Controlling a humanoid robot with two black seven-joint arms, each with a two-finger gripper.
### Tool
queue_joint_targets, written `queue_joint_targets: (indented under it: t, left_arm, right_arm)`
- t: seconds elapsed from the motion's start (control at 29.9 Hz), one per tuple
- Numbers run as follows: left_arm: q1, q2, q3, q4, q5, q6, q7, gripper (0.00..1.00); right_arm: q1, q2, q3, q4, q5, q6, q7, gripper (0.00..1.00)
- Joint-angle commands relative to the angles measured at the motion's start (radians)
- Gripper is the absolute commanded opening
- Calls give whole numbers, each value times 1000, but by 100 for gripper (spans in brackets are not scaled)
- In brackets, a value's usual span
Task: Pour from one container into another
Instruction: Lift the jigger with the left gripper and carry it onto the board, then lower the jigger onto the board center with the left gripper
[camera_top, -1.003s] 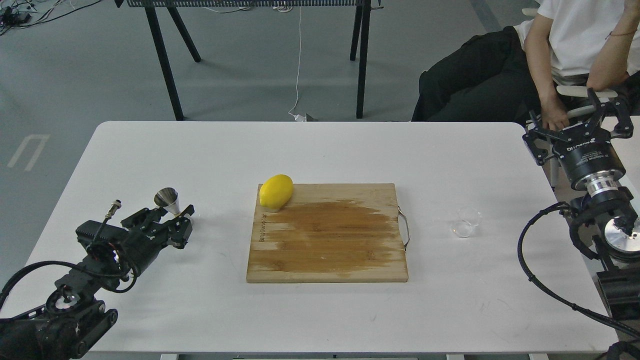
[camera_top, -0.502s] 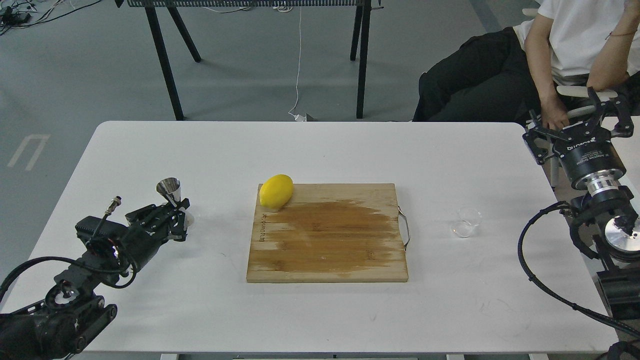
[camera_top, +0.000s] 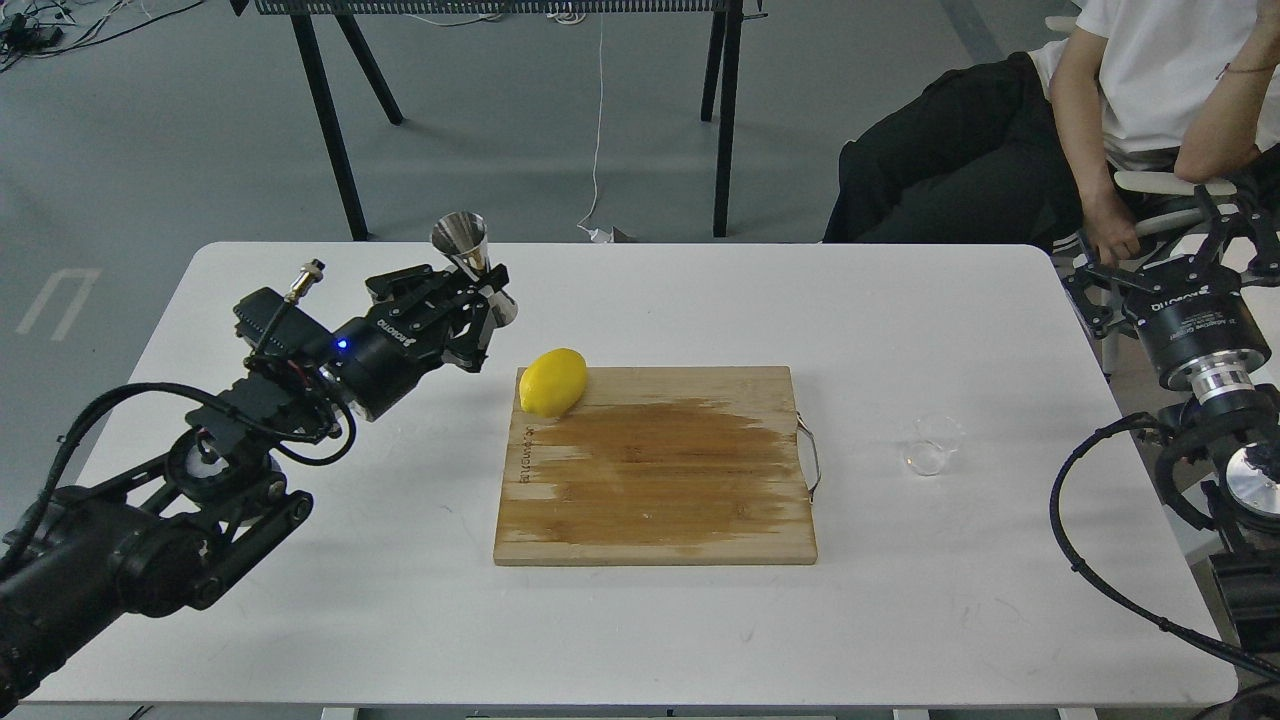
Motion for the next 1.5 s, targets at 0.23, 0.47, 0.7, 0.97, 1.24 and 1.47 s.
queue_joint_targets:
  t: [0.23,0.47,0.7,0.97,1.24,1.47]
  left_arm:
    - [-15,-203,142,14,0,-118,25,7]
    - [-9,-234,180,101,0,-119,85,8]
    - [-9,-237,180,130,0,-119,88,8]
    - [-14,-243,183,189,0,-121,88,10]
    - [-17,-265,225,202,0,-122,88,10]
    - [-20,-282,225,202,0,-129,88,16]
  right_arm:
    - [-16,-29,25,-1,0,0,0,100]
    - [-32,-32,37,-1,0,0,0,100]
    - [-38,-32,39,-1,0,0,0,100]
    - [-38,-32,40,-1,0,0,0,100]
    - [-40,-32,40,-1,0,0,0,100]
    - [-39,-32,40,-1,0,0,0,100]
